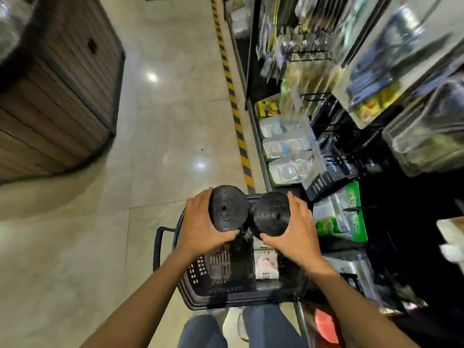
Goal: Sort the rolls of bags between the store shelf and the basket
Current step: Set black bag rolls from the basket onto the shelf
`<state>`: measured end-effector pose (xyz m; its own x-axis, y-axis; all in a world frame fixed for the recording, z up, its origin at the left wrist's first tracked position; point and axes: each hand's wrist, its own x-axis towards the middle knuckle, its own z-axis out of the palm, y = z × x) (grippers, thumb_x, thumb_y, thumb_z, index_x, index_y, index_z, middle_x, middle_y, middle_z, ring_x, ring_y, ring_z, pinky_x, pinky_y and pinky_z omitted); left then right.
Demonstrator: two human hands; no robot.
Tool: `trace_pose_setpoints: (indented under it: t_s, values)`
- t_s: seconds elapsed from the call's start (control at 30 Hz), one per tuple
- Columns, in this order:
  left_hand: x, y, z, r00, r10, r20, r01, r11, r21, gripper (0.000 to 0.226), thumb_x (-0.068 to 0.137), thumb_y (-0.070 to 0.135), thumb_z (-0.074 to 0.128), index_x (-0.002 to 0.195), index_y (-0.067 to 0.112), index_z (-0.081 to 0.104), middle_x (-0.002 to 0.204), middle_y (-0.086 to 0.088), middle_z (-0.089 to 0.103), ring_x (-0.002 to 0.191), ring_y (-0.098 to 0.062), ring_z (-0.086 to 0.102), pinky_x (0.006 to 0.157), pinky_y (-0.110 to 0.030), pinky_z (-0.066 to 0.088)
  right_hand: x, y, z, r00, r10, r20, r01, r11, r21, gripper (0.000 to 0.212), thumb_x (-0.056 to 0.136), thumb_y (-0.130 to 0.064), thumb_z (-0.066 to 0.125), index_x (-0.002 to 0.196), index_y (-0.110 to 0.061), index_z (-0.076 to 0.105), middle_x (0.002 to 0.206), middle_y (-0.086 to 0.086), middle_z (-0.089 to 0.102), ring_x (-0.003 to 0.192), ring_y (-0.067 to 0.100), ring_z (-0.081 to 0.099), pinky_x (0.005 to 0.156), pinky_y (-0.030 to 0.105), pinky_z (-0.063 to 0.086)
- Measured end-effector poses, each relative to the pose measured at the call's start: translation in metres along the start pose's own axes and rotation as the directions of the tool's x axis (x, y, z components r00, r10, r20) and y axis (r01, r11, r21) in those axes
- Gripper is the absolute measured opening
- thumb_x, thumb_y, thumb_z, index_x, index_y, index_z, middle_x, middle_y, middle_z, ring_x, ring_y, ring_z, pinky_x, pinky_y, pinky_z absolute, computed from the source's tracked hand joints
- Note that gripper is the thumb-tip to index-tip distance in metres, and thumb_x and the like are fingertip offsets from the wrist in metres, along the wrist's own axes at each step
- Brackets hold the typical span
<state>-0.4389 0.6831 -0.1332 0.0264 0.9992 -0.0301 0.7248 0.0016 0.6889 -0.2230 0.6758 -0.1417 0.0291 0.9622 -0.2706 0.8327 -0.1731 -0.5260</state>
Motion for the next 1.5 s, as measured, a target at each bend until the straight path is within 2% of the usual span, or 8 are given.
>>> trace_pose_setpoints:
  t_s: [0.2, 0.37, 0.53, 0.73, 0.97, 1.07, 1.23, 1.5]
  values:
    - [0.006, 0.030, -0.043, 0.965, 0.179, 0.192, -0.184, 0.983, 0.012, 0.112, 0.042, 0.070, 0.064, 0.138, 0.020, 0.037, 0.133, 0.002, 0.046, 0.121, -0.017, 0.037, 0.099, -0.026, 0.031, -0.060, -0.028, -0.034, 0.978, 0.115, -0.174, -0.111, 0.993, 0.033, 0.116, 0.060, -0.052, 0.079, 0.150, -0.020, 0.013, 0.148, 0.001, 0.024, 0.135, 0.022, 0.027, 0.110, 0.040, 0.032]
    - [-0.006, 0.053, -0.059, 0.864, 0.380, 0.331, -0.400, 0.917, -0.009, 0.108, 0.047, 0.066, 0.078, 0.137, 0.023, 0.040, 0.133, 0.003, 0.047, 0.121, -0.017, 0.039, 0.106, -0.034, 0.035, -0.125, -0.043, -0.046, 0.928, 0.223, -0.299, -0.212, 0.975, 0.072, 0.117, 0.059, -0.052, 0.079, 0.151, -0.019, 0.014, 0.149, 0.000, 0.024, 0.136, 0.022, 0.026, 0.111, 0.036, 0.028]
    - [-0.031, 0.091, -0.053, 0.696, 0.559, 0.450, -0.601, 0.797, -0.060, 0.109, 0.053, 0.064, 0.080, 0.141, 0.020, 0.035, 0.136, 0.000, 0.043, 0.123, -0.019, 0.037, 0.106, -0.034, 0.032, -0.203, -0.040, -0.054, 0.822, 0.386, -0.418, -0.351, 0.922, 0.161, 0.115, 0.061, -0.054, 0.078, 0.151, -0.018, 0.016, 0.150, 0.000, 0.024, 0.136, 0.022, 0.027, 0.109, 0.035, 0.028]
    - [-0.077, 0.150, -0.027, 0.488, 0.699, 0.523, -0.730, 0.655, -0.194, 0.105, 0.055, 0.058, 0.082, 0.141, 0.021, 0.035, 0.136, 0.002, 0.042, 0.126, -0.018, 0.035, 0.105, -0.030, 0.029, -0.291, -0.023, -0.062, 0.649, 0.543, -0.533, -0.484, 0.835, 0.261, 0.111, 0.064, -0.053, 0.076, 0.151, -0.020, 0.016, 0.152, -0.003, 0.023, 0.138, 0.018, 0.023, 0.107, 0.033, 0.029]
    - [-0.142, 0.213, 0.022, 0.229, 0.752, 0.618, -0.804, 0.504, -0.315, 0.111, 0.056, 0.064, 0.078, 0.145, 0.022, 0.027, 0.142, 0.005, 0.035, 0.131, -0.014, 0.029, 0.110, -0.033, 0.029, -0.382, 0.013, -0.069, 0.448, 0.691, -0.567, -0.612, 0.699, 0.369, 0.108, 0.064, -0.054, 0.077, 0.150, -0.020, 0.021, 0.153, -0.002, 0.025, 0.140, 0.017, 0.024, 0.110, 0.031, 0.027]
    - [-0.168, 0.241, 0.050, 0.157, 0.758, 0.634, -0.817, 0.460, -0.348, 0.113, 0.055, 0.065, 0.078, 0.146, 0.021, 0.027, 0.142, 0.006, 0.037, 0.130, -0.012, 0.029, 0.109, -0.029, 0.029, -0.415, 0.036, -0.072, 0.362, 0.740, -0.567, -0.623, 0.644, 0.443, 0.107, 0.064, -0.051, 0.078, 0.150, -0.020, 0.022, 0.153, -0.003, 0.026, 0.140, 0.016, 0.026, 0.110, 0.030, 0.027]
    - [-0.197, 0.289, 0.097, 0.100, 0.743, 0.662, -0.809, 0.448, -0.381, 0.112, 0.055, 0.062, 0.079, 0.146, 0.022, 0.026, 0.142, 0.006, 0.038, 0.129, -0.013, 0.028, 0.105, -0.027, 0.030, -0.443, 0.083, -0.089, 0.292, 0.777, -0.557, -0.643, 0.591, 0.487, 0.106, 0.065, -0.052, 0.078, 0.150, -0.021, 0.022, 0.155, -0.004, 0.024, 0.141, 0.015, 0.024, 0.111, 0.028, 0.026]
    - [-0.189, 0.358, 0.171, 0.195, 0.698, 0.689, -0.789, 0.529, -0.312, 0.110, 0.053, 0.051, 0.085, 0.143, 0.020, 0.032, 0.141, 0.002, 0.039, 0.132, -0.020, 0.029, 0.105, -0.030, 0.031, -0.425, 0.169, -0.134, 0.329, 0.788, -0.520, -0.663, 0.585, 0.468, 0.108, 0.068, -0.058, 0.074, 0.151, -0.021, 0.016, 0.157, -0.002, 0.018, 0.143, 0.017, 0.020, 0.112, 0.032, 0.025]
